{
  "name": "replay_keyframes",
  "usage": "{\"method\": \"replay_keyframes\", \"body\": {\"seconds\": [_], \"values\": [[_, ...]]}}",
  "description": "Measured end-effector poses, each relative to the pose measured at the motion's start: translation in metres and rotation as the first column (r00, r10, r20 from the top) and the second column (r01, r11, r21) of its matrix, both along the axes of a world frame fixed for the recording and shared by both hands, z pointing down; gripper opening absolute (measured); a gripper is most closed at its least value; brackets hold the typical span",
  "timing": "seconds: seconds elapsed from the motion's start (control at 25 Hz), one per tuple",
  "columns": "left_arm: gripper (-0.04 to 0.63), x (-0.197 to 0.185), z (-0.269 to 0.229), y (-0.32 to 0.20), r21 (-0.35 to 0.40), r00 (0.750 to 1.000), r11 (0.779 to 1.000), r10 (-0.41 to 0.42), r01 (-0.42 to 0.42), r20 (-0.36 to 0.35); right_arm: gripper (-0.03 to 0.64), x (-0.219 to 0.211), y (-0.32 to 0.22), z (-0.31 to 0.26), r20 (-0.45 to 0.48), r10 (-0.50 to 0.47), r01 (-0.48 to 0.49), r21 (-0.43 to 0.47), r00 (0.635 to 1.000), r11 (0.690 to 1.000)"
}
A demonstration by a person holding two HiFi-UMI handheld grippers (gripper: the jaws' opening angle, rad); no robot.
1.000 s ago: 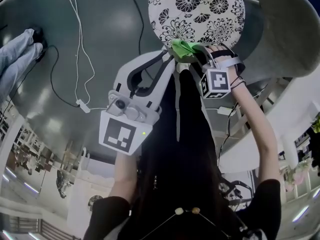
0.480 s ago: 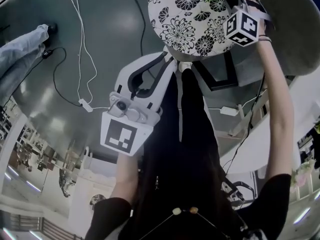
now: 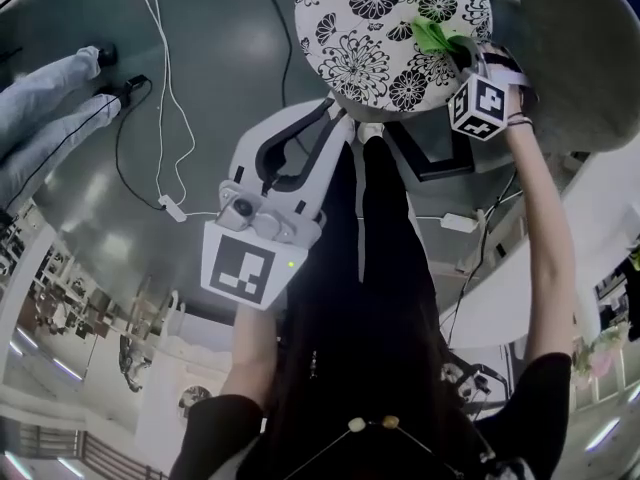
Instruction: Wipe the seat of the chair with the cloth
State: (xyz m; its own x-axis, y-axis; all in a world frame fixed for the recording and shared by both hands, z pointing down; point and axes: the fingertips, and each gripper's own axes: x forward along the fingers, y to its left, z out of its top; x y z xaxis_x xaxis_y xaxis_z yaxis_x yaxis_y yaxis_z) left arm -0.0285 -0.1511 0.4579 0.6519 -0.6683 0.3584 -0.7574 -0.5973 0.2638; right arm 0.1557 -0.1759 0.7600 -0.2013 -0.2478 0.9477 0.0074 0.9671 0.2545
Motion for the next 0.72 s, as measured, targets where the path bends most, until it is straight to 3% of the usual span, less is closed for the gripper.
{"method": "replay_keyframes", "body": {"seconds": [0.12,0.28,0.44,0.72], "values": [[0.039,0.002,-0.001,0.0,-0.007,1.0,1.0,-0.005,0.005,0.0,0.043,-0.005,0.042,0.003,-0.026,-0.119,0.118,-0.037,0.993,0.992],[0.04,0.01,-0.001,0.0,-0.017,1.0,1.0,-0.002,0.002,-0.018,0.043,-0.017,0.08,0.005,-0.026,-0.26,0.256,-0.117,0.965,0.96],[0.039,0.018,-0.005,0.001,-0.011,1.0,1.0,0.011,-0.011,-0.024,0.043,-0.02,0.104,0.002,0.02,-0.265,0.261,-0.252,0.964,0.932],[0.04,0.014,-0.01,0.003,0.006,1.0,1.0,0.018,-0.018,-0.022,0.043,-0.028,0.136,-0.012,0.02,-0.304,0.293,-0.34,0.952,0.894]]}}
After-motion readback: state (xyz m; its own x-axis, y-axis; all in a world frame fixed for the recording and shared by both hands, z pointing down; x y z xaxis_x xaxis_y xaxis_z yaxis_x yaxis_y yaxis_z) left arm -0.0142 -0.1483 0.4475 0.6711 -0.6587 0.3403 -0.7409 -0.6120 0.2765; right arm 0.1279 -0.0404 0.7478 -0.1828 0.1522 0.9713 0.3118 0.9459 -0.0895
